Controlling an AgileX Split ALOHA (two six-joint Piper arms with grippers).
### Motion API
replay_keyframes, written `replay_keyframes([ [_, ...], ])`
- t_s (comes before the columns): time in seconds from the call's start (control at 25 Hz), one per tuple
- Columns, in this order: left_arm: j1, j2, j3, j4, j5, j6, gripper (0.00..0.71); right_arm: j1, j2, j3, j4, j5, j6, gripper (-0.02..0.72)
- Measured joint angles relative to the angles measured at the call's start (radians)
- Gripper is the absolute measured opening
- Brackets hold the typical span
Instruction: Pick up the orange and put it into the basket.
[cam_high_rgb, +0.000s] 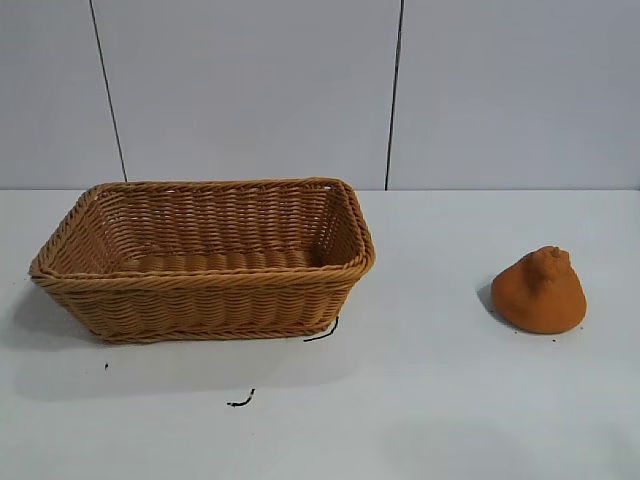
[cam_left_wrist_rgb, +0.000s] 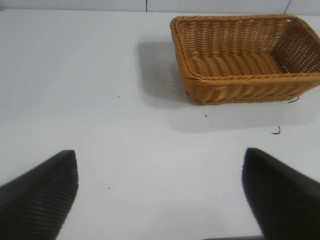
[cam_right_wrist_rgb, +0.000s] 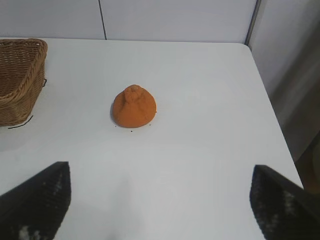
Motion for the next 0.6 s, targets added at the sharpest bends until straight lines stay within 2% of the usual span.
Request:
replay_keyframes([
  [0.36, 0.000, 0.000, 0.000, 0.000, 0.000, 0.000, 0.639, 0.000, 0.009, -0.007, -0.005, 0.000, -0.006, 0.695],
  [0.6, 0.000, 0.000, 0.000, 0.000, -0.001, 0.000, 0.639, 0.000, 0.280, -0.132, -0.008, -0.028, 0.008, 0.695],
])
